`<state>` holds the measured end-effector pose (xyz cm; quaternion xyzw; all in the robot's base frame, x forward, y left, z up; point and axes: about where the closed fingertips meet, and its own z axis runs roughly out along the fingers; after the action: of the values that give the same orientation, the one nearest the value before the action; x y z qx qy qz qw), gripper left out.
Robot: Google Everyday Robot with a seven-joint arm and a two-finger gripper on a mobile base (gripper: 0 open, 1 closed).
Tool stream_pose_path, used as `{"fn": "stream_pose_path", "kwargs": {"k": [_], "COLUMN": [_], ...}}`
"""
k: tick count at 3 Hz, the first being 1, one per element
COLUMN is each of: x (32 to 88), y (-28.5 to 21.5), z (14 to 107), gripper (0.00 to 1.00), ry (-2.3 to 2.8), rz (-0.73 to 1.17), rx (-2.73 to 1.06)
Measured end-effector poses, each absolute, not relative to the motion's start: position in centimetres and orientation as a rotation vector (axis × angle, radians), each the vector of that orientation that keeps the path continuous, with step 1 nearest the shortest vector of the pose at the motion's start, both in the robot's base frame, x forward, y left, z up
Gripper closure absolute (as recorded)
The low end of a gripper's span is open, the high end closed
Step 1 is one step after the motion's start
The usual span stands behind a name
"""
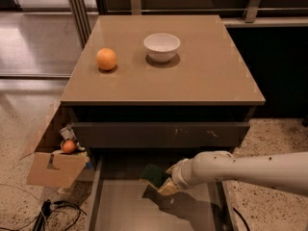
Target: Place sponge into middle drawer
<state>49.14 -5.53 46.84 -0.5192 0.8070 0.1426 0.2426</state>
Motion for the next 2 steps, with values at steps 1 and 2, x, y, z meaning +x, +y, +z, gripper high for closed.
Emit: {"fn": "stream_pose_path", "kwargs": {"k": [1, 2], "x": [52.04, 51.85], "y": [-5.7, -5.64], "z": [43.79, 43.88], "gripper": [1.0, 1.0], "ry": [2.167, 2.17], "rz": [0.474, 0.474], "rx": [-1.391, -1.391]}}
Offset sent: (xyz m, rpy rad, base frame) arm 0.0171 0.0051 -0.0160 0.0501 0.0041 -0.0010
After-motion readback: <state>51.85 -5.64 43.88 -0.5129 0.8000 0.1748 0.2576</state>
